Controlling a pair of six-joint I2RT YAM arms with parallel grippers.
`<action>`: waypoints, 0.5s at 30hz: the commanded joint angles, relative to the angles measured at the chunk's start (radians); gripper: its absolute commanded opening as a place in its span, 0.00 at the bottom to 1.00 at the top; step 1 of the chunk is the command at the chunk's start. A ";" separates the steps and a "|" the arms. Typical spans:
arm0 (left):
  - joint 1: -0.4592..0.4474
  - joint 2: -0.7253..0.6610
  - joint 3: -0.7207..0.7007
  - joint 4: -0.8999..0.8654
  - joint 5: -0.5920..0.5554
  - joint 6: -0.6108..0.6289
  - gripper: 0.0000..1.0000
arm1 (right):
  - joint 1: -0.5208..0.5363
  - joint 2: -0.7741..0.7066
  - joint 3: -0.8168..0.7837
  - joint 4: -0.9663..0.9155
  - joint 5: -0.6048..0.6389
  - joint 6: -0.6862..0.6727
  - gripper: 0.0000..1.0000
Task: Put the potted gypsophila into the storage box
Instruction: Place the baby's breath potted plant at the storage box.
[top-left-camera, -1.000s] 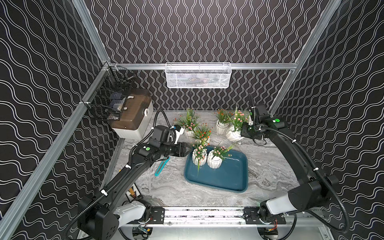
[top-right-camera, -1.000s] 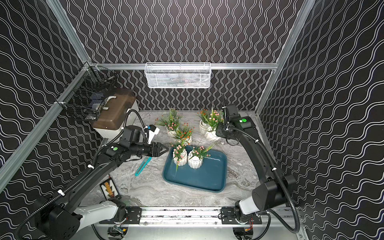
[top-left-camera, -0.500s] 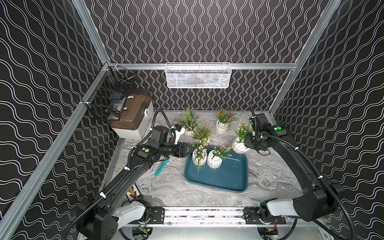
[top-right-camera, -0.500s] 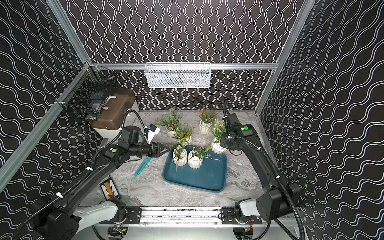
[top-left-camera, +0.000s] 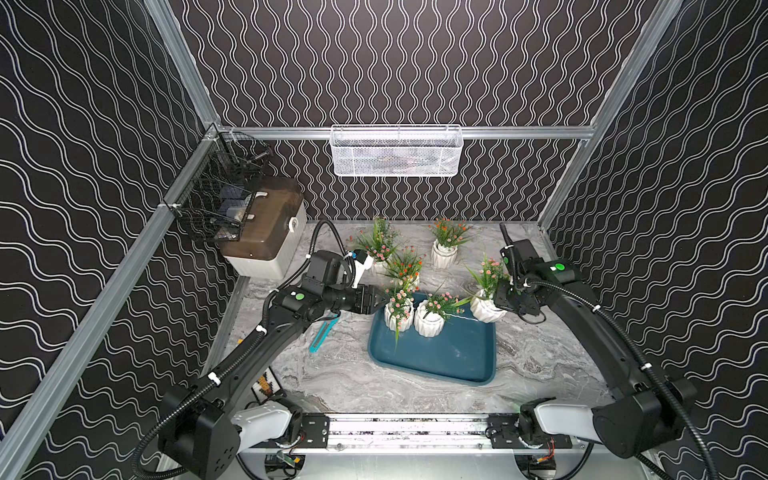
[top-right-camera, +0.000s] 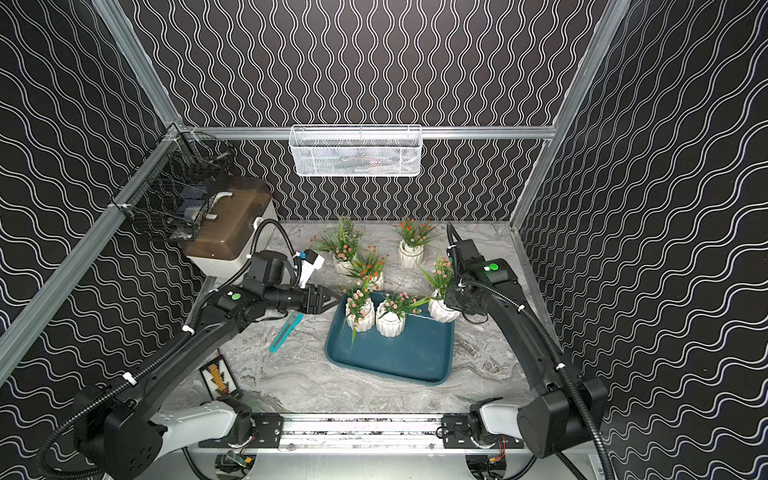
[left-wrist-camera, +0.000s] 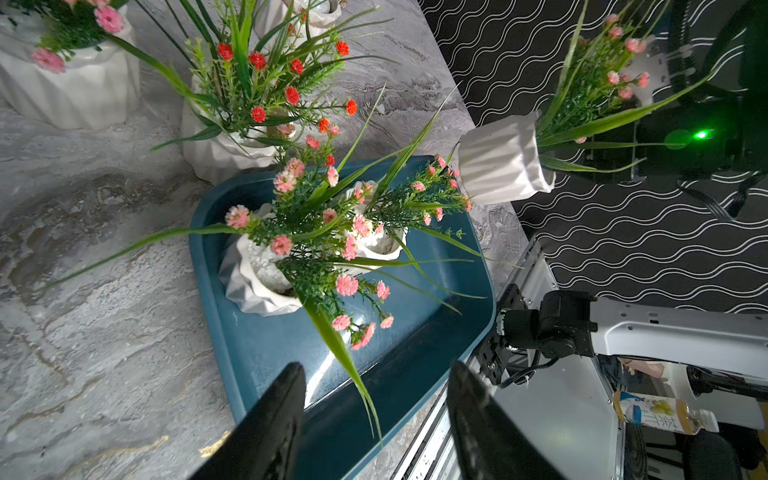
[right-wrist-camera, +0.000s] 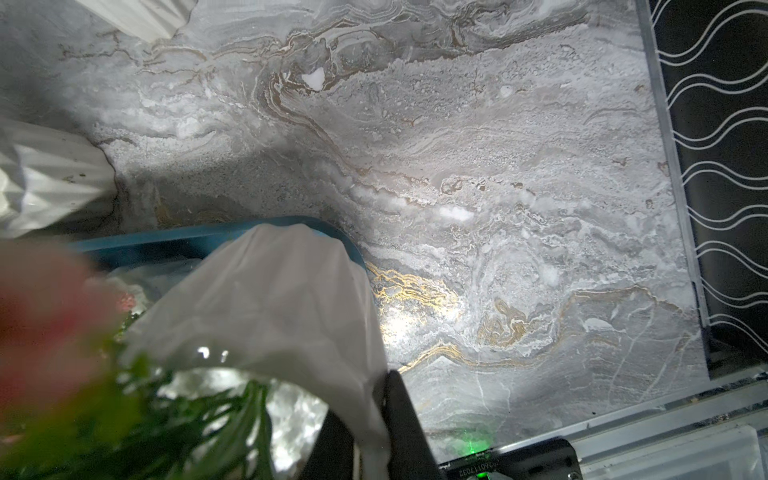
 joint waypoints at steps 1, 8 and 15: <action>-0.001 0.002 0.011 0.019 -0.008 0.022 0.59 | 0.001 -0.033 0.004 -0.023 0.040 0.018 0.01; -0.001 0.002 0.006 0.032 -0.004 0.023 0.58 | -0.003 -0.033 0.026 -0.018 -0.003 0.021 0.00; 0.000 0.003 0.002 0.048 0.029 0.016 0.59 | -0.001 0.026 -0.042 0.040 -0.079 0.009 0.00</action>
